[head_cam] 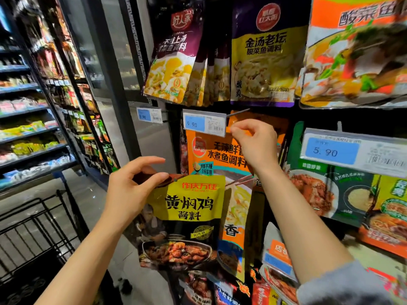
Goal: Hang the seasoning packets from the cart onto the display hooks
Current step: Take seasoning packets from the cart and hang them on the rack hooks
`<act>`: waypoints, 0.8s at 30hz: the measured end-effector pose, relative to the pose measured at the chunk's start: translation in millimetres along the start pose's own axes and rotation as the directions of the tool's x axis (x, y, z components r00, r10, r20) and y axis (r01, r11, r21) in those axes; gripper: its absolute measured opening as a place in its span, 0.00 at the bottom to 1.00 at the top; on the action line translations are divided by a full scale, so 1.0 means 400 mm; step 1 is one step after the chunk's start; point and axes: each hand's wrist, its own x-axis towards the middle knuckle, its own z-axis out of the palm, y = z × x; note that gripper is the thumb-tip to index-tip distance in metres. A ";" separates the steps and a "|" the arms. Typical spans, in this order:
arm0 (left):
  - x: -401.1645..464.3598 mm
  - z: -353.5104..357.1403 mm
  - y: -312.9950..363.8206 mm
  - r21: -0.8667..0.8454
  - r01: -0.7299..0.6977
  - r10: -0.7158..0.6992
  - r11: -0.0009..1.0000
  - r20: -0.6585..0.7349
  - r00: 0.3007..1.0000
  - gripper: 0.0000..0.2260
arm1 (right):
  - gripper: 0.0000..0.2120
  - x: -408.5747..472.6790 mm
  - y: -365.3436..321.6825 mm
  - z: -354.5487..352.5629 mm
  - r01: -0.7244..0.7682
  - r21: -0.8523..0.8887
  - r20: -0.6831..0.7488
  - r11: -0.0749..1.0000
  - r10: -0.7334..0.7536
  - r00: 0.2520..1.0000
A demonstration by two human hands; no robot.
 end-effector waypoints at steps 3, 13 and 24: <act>0.013 0.015 0.008 0.037 -0.009 0.008 0.999 0.028 1.000 0.18 | 0.05 0.007 0.011 0.010 -0.024 0.009 -0.014 1.000 0.025 1.000; 0.030 0.064 0.029 0.109 0.024 -0.025 0.994 0.014 1.000 0.16 | 0.10 0.063 0.083 -0.011 -0.068 0.007 -0.002 0.998 0.068 0.998; 0.004 0.058 0.019 0.125 0.042 -0.039 0.991 -0.026 0.999 0.16 | 0.32 -0.051 0.159 0.001 0.851 -0.472 0.803 0.230 -0.285 0.523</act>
